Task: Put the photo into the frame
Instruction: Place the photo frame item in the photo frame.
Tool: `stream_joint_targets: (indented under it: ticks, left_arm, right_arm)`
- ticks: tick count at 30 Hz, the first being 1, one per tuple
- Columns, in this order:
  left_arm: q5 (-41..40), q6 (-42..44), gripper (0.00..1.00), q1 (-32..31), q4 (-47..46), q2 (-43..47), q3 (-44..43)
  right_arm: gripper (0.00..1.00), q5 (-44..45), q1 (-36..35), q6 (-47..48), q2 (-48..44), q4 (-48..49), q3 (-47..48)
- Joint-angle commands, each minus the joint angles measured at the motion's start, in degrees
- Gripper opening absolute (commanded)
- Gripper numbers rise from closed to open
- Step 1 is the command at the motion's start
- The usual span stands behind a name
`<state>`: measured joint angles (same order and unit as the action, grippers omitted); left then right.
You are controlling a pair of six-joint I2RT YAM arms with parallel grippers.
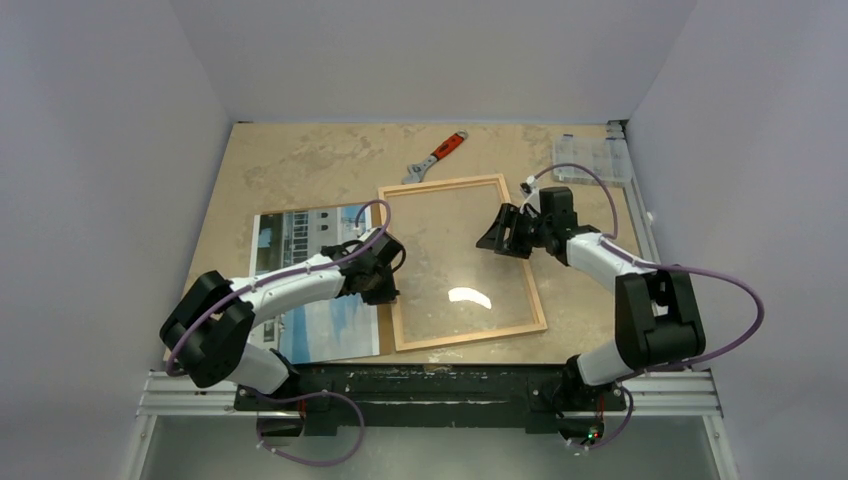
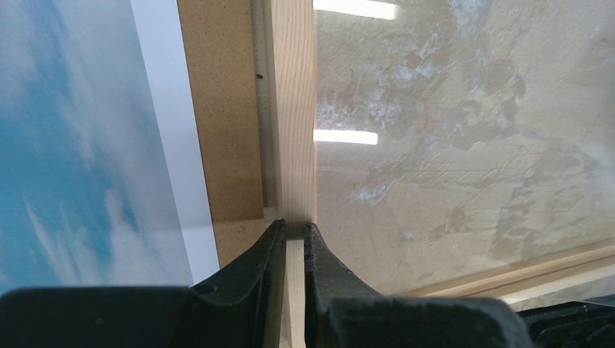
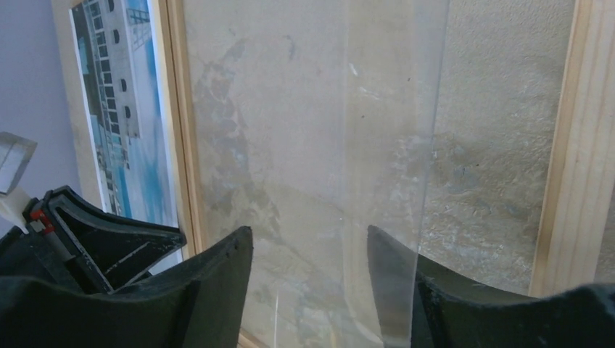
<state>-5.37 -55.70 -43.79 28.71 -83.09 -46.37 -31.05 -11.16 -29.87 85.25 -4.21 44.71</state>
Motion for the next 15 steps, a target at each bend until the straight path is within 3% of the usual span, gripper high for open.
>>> stream_joint_targets:
  ticks: [1, 5, 15]
  left_arm:
    - [-0.67, 1.76, 0.11, -0.64, 1.29, -2.62, -0.32]
    - [-0.7, 1.82, 0.11, -0.79, 1.47, -2.94, -0.63]
    - [-0.83, 1.77, 0.1, -1.18, 1.63, -3.73, -1.25]
  right_arm:
    - [0.62, -1.82, -1.49, 3.8, 0.2, -2.45, 3.16]
    - [0.72, 1.11, -1.5, 5.0, -0.25, -4.43, 3.81]
    - [0.86, 10.0, -1.42, 6.08, -0.41, -8.92, 5.71]
